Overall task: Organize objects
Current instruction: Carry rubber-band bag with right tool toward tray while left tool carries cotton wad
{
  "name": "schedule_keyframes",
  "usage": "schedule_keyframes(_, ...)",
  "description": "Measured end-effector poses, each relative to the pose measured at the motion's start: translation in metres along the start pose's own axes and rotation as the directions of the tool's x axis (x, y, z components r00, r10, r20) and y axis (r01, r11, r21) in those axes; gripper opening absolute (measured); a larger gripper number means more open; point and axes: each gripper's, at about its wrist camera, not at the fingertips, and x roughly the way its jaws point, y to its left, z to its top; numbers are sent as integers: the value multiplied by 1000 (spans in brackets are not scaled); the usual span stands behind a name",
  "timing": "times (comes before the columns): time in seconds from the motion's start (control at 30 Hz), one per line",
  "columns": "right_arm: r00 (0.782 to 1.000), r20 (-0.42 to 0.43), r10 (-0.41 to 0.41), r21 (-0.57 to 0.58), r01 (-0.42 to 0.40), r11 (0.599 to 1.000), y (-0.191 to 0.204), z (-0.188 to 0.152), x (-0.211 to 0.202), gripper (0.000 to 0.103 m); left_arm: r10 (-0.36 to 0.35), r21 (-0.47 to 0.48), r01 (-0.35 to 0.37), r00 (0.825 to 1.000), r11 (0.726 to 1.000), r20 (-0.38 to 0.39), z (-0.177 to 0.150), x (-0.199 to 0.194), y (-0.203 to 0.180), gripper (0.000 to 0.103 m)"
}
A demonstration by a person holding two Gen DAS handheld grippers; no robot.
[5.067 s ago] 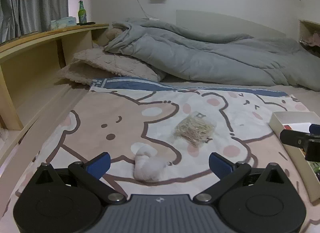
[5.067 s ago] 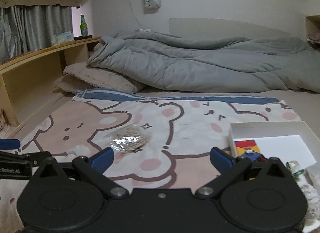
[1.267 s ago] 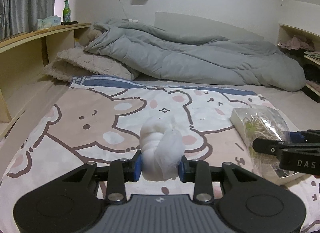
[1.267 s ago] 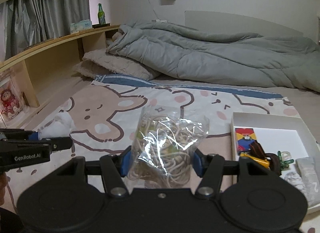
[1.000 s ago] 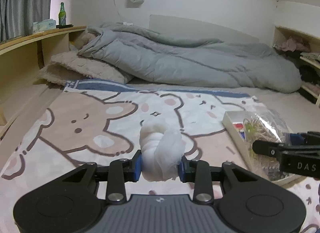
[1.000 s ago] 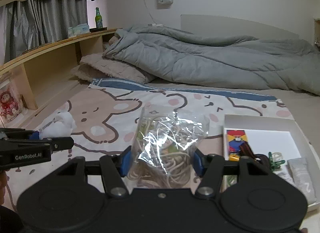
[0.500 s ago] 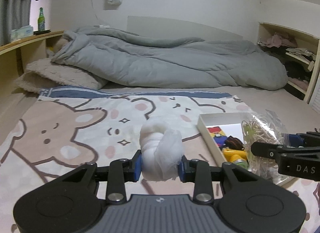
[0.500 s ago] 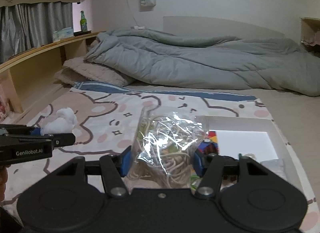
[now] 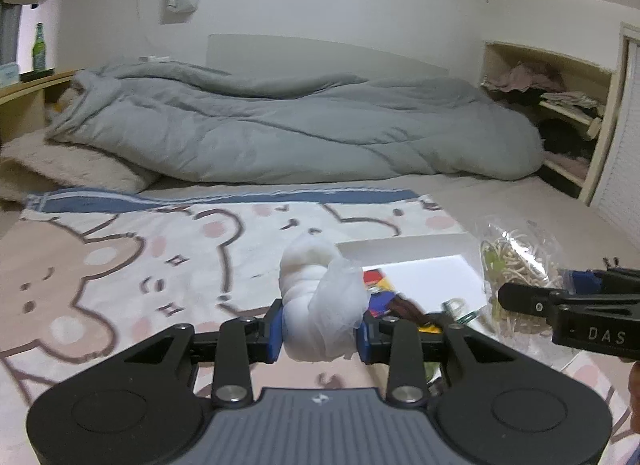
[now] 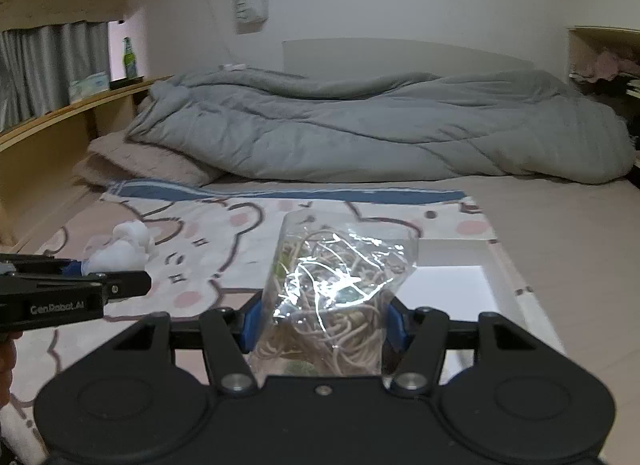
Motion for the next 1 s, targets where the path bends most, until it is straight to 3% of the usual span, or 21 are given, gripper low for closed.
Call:
schedule_keyframes(0.43,996,-18,-88,78,89,993,-92,2,26,60,-88,31,89,996,996,-20,16,61,-65,36)
schedule_keyframes(1.0,993,-63,-103,74,108,991,-151,10,107,60,-139,76,147,986,986,-95,25,167,-115,36)
